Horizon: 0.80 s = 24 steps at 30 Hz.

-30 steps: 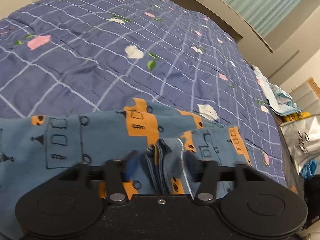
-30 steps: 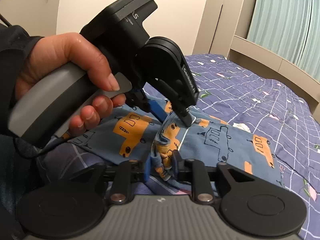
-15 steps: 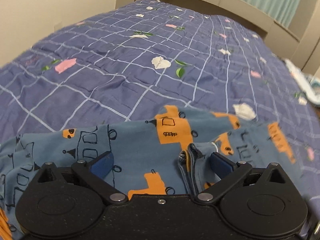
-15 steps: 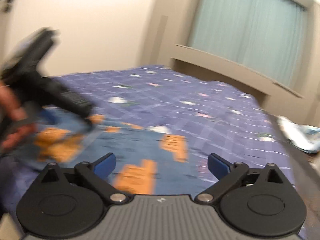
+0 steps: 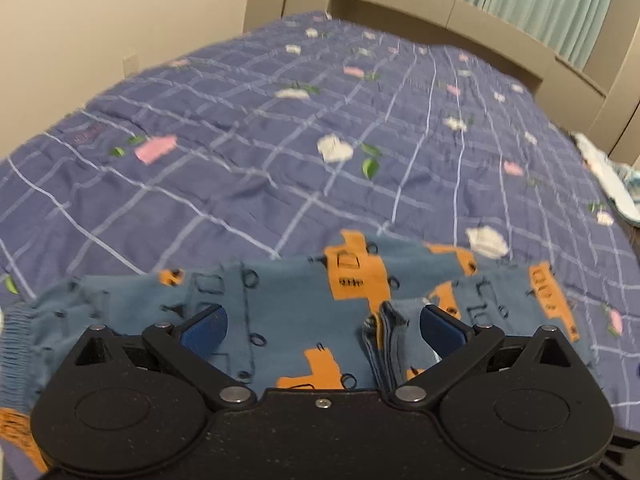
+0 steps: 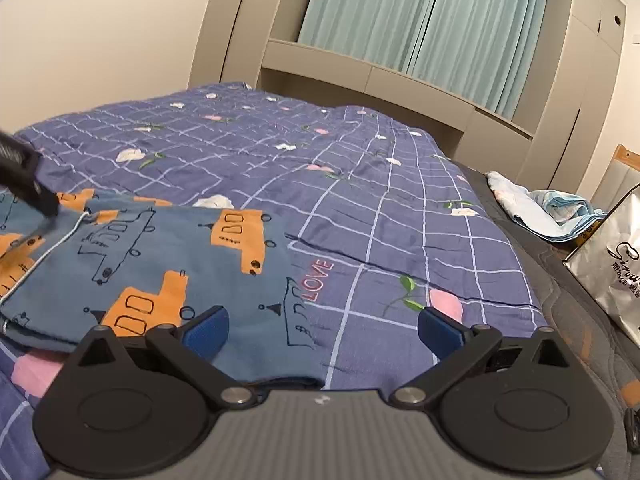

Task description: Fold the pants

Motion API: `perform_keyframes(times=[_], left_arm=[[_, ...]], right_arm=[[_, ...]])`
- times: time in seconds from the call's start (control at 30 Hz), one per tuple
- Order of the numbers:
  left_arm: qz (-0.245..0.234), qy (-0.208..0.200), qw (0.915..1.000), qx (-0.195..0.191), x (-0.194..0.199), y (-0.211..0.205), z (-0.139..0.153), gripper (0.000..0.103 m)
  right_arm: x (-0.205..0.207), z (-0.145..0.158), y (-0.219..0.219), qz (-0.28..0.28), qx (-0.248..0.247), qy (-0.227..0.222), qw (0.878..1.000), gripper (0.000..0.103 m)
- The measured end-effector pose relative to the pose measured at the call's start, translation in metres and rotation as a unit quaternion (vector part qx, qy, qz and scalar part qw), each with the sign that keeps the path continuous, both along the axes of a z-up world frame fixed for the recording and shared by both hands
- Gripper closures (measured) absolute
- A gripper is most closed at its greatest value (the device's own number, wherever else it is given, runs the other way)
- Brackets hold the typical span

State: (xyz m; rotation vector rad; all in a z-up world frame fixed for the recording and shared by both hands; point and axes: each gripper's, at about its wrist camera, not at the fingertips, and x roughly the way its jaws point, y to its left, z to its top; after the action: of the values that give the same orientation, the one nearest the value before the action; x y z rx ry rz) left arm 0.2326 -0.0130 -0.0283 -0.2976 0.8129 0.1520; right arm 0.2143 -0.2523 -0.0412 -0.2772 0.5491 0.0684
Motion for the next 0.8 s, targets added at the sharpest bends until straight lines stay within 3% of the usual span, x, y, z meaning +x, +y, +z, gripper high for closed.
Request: perform_keyframes(times=[0.1, 0.2, 0.33, 0.47, 0.6, 0.7, 0.8], left_arm=[[0.006, -0.018, 0.9998, -0.005, -0.013, 0.007, 0.017, 0.001], [0.017, -0.036, 0.9992, -0.01, -0.025, 0.016, 0.034, 0.001], [0.035, -0.061, 0.9974, -0.018, -0.048, 0.034, 0.053, 0.001], [0.056, -0.079, 0.9951, -0.015, -0.077, 0.06, 0.065, 0.001], [0.075, -0.093, 0.9929, 0.001, -0.11, 0.089, 0.065, 0.001], [0.105, -0.096, 0.9895, 0.027, -0.139, 0.106, 0.054, 0.001], [0.115, -0.095, 0.9882, 0.036, -0.161, 0.115, 0.034, 0.001]], right_arm=[[0.008, -0.006, 0.003, -0.004, -0.002, 0.022, 1.0, 0.0], [0.001, 0.004, 0.004, -0.011, 0.021, 0.01, 1.0, 0.0], [-0.018, 0.019, 0.017, 0.021, 0.054, -0.011, 0.998, 0.0], [-0.039, 0.021, 0.05, 0.077, 0.053, -0.021, 0.995, 0.0], [-0.062, 0.017, 0.09, 0.12, 0.032, -0.041, 0.991, 0.0], [-0.072, 0.012, 0.112, 0.1, 0.002, -0.074, 0.992, 0.0], [-0.076, 0.004, 0.123, 0.086, -0.012, -0.079, 0.993, 0.0]])
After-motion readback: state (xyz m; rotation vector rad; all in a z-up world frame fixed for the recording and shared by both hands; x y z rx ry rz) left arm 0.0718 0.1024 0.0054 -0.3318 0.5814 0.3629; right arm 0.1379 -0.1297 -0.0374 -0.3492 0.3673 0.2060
